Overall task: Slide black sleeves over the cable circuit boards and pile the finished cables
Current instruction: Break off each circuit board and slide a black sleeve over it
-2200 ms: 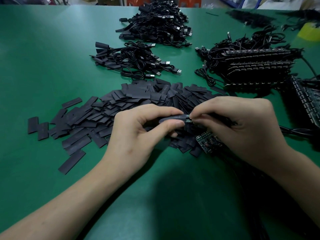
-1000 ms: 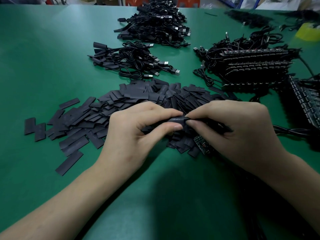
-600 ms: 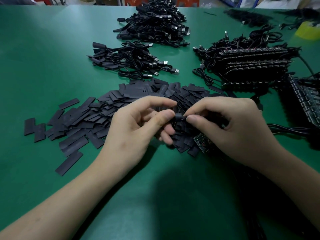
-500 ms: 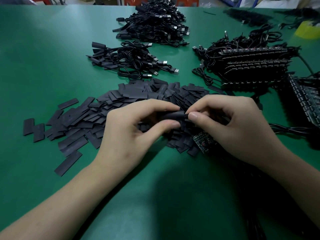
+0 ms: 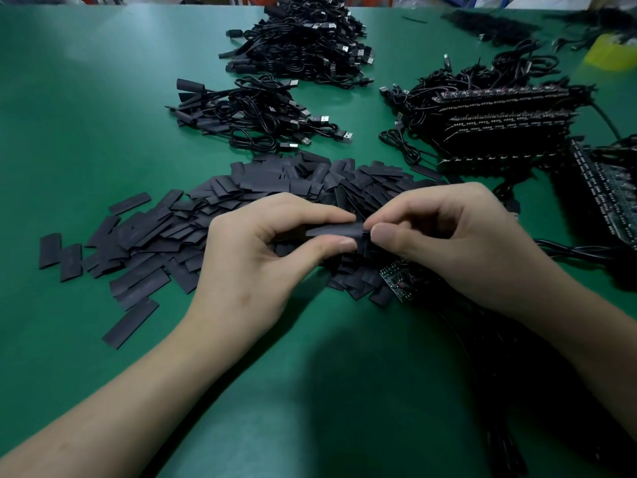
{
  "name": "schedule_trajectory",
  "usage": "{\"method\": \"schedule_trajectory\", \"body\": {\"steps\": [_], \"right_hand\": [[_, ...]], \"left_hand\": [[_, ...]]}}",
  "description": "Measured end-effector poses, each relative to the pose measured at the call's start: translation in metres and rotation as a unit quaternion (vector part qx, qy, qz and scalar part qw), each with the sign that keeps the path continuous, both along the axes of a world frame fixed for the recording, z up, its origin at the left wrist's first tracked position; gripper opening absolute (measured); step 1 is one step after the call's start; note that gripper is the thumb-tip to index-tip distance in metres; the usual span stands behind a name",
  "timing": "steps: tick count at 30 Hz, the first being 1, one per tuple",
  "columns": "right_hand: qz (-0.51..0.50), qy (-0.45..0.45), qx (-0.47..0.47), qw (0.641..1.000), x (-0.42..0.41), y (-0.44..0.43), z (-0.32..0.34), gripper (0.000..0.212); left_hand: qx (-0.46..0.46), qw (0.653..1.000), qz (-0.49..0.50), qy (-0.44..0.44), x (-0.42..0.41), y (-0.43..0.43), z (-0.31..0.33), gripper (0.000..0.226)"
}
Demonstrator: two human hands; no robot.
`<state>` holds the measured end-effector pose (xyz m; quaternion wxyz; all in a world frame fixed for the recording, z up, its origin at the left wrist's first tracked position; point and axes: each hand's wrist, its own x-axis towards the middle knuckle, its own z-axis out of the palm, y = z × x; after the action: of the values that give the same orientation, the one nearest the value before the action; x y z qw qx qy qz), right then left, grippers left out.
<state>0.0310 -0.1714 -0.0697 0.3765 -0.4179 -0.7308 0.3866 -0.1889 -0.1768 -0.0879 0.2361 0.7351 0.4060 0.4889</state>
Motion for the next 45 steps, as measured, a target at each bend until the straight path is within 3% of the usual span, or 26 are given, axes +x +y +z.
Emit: {"method": "schedule_trajectory", "body": {"steps": [7, 12, 17, 29, 39, 45], "right_hand": [[0.012, 0.022, -0.024, 0.999, 0.0002, 0.0008, 0.0006, 0.015], [0.007, 0.002, -0.017, 1.000, 0.0023, 0.0024, -0.0018, 0.004], [0.010, -0.011, -0.023, 1.000, 0.0029, 0.0041, -0.0016, 0.007], [0.019, -0.072, -0.028, 0.997, 0.0038, 0.0034, -0.0003, 0.005], [0.028, -0.053, -0.059, 0.996, 0.0030, 0.0034, -0.0002, 0.008], [0.057, -0.050, -0.064, 0.995, 0.0019, 0.0028, 0.0004, 0.010]], "left_hand": [[-0.021, 1.000, -0.012, -0.006, 0.0010, -0.0003, -0.0021, 0.019], [-0.023, 1.000, -0.002, 0.002, 0.0010, -0.0021, -0.0039, 0.020], [0.005, 0.997, -0.035, 0.072, 0.0005, 0.0002, -0.0003, 0.021], [-0.009, 0.988, -0.099, 0.116, -0.0064, -0.0011, -0.0063, 0.015], [0.046, 0.979, -0.093, 0.173, -0.0057, -0.0027, -0.0025, 0.014], [0.124, 0.963, -0.082, 0.223, -0.0024, -0.0012, 0.0012, 0.008]]}}
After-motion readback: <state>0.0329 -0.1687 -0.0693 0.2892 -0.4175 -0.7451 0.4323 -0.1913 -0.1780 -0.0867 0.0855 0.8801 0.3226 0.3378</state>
